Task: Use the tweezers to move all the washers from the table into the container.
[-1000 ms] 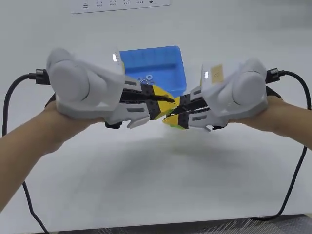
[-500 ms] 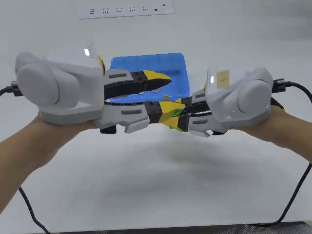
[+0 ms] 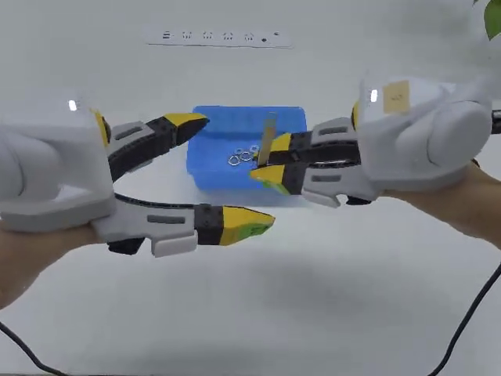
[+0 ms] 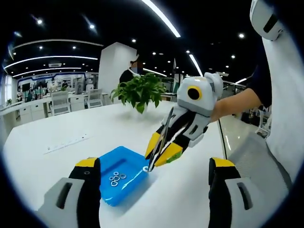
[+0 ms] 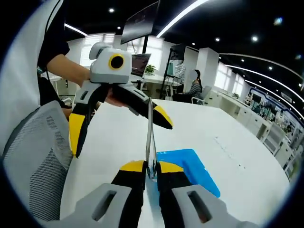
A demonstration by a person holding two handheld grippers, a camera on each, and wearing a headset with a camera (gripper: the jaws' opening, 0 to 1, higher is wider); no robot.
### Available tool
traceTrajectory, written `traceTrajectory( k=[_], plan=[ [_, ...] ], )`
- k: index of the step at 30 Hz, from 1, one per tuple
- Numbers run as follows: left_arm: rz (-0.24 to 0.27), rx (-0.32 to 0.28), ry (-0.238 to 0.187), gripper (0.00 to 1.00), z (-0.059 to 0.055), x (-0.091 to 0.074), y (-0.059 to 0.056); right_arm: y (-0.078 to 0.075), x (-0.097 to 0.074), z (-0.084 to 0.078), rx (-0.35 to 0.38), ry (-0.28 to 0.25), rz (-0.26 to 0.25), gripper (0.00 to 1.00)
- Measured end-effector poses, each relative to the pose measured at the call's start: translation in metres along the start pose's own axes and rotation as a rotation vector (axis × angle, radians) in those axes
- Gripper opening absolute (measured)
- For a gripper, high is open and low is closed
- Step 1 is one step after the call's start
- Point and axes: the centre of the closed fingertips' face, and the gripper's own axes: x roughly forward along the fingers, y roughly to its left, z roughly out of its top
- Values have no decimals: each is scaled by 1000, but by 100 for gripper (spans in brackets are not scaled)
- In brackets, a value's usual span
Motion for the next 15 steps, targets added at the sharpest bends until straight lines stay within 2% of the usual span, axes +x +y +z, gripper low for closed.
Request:
traceTrajectory(
  k=[5,10,15],
  plan=[
    [12,-1,-2,100,1,-10,5,-24,1,8,-16,-9,-25,10],
    [29,2,-12,100,4,-13,9,-44,8,3,-2,-7,-41,10],
    [47,-15,-12,100,1,-14,14,-58,25,-8,6,-17,-45,10]
  ],
)
